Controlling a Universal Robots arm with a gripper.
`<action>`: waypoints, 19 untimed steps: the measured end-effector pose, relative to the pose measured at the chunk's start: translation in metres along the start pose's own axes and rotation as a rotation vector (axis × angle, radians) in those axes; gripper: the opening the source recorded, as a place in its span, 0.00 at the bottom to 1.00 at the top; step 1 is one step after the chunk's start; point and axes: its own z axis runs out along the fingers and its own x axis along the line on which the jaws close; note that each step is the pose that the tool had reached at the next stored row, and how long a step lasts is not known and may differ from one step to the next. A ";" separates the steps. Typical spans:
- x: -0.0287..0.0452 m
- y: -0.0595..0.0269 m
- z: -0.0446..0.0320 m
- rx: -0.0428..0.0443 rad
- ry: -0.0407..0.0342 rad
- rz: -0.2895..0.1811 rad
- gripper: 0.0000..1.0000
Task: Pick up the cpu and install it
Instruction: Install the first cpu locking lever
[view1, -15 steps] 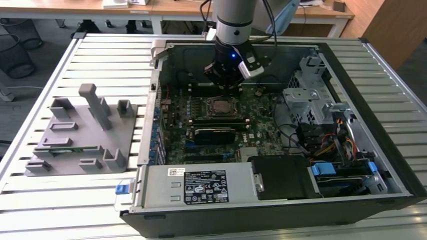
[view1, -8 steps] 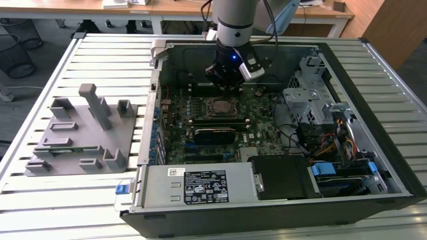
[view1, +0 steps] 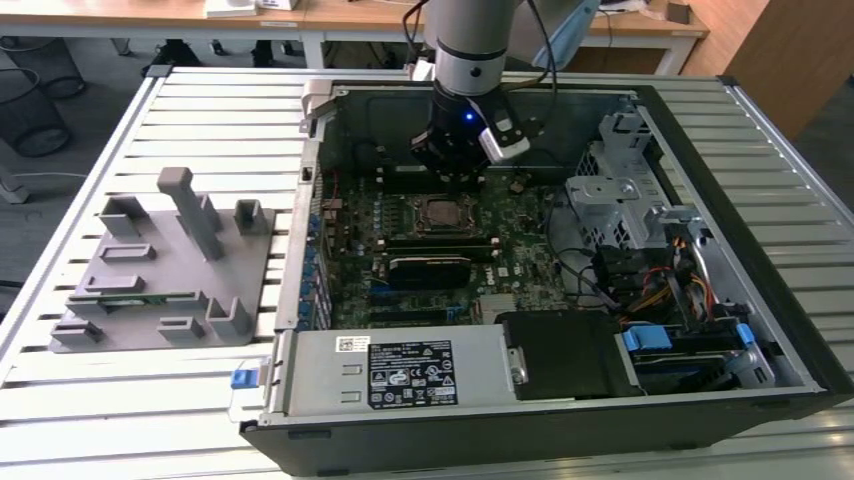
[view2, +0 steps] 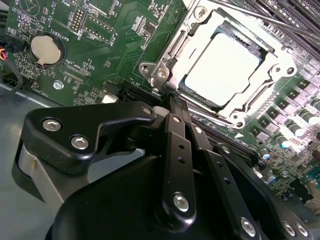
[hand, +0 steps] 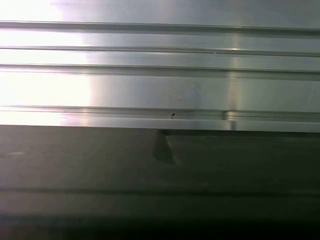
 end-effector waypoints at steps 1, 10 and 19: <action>0.0000 0.0000 0.0000 -0.0002 -0.0001 0.000 0.11; -0.0003 0.0000 -0.0011 0.0010 0.0000 0.000 0.11; -0.0014 -0.0001 0.0018 0.0116 0.0008 0.000 0.11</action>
